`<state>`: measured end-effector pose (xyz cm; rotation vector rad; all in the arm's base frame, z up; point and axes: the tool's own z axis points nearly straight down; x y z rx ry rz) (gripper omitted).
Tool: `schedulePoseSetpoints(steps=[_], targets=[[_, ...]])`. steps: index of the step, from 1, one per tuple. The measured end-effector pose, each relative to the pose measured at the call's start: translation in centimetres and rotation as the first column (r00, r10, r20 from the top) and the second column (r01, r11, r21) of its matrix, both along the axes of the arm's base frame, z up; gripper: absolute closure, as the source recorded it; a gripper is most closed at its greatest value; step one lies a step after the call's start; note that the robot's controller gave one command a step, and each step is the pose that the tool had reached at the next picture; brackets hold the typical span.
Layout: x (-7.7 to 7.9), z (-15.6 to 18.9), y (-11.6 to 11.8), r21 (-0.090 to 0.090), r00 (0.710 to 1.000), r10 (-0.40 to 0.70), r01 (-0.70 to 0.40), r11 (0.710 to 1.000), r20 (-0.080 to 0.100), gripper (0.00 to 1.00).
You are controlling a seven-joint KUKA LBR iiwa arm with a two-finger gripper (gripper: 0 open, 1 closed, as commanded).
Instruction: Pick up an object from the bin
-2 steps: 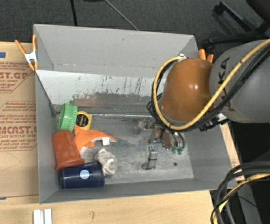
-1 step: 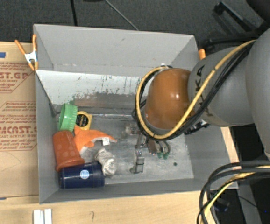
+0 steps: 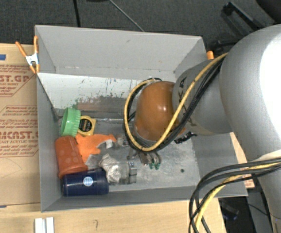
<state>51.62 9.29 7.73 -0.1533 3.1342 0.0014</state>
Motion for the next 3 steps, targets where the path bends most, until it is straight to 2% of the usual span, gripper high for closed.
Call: schedulePoseSetpoints(steps=[1,2,3], targets=[[-1.7,-0.7,3.2,0.0,0.996,-0.092,0.092,0.996,-0.003,1.0],[-1.7,-0.7,3.2,0.0,0.996,-0.093,0.093,0.996,-0.003,1.0],[-0.7,13.0,3.9,0.0,0.995,-0.104,0.104,0.995,-0.002,1.0]])
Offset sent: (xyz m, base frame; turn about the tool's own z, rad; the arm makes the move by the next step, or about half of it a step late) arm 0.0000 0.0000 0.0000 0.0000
